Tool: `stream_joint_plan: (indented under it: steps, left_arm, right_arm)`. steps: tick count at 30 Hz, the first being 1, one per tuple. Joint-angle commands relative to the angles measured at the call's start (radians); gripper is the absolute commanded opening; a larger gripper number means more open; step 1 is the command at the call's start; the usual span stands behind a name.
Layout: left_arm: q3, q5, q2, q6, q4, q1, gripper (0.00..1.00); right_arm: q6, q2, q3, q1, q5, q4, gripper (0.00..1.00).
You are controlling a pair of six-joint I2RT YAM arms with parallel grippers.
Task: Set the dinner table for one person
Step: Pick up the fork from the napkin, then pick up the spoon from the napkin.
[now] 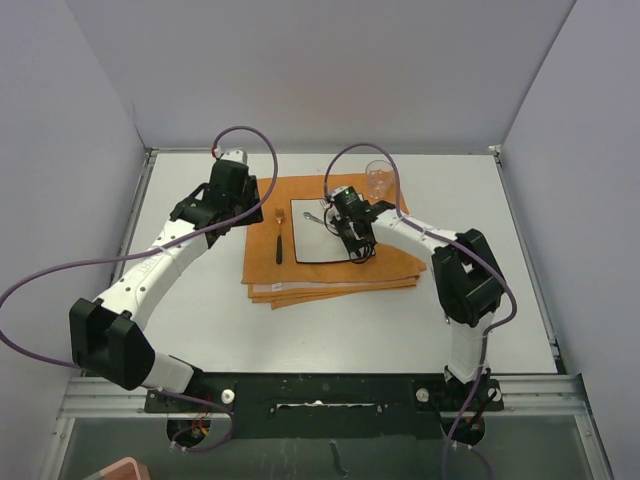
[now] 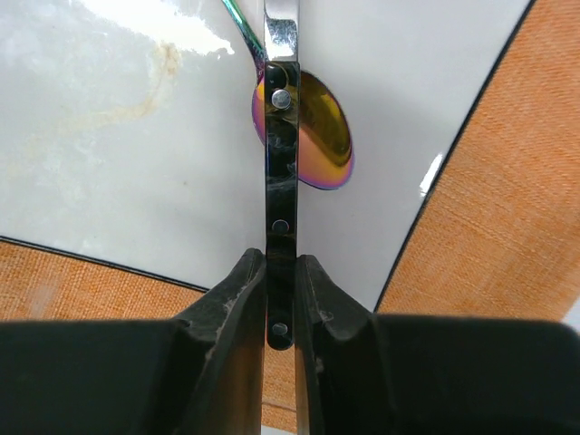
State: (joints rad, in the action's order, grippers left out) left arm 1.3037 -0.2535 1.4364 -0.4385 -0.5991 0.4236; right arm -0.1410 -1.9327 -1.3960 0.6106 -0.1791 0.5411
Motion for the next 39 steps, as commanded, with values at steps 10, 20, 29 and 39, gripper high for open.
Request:
stream_joint_plan:
  steps: [10,20,29,39]
  left_arm:
    - [0.006,0.229,0.088,0.101,0.105,0.000,0.42]
    - [0.428,0.505,0.484,0.516,-0.098,0.084,0.45]
    - [0.708,0.595,0.747,0.821,-0.242,0.138,0.45]
    - [0.806,0.617,0.938,0.871,-0.272,0.108,0.44]
  right_arm:
    - [0.004,0.281,0.015,-0.006,-0.104,-0.076,0.00]
    - [-0.010,0.426,0.020,-0.042,-0.170,-0.086,0.00]
    - [-0.043,0.580,0.000,-0.090,-0.239,-0.057,0.00]
    - [-0.068,0.698,-0.003,-0.210,-0.248,-0.038,0.00]
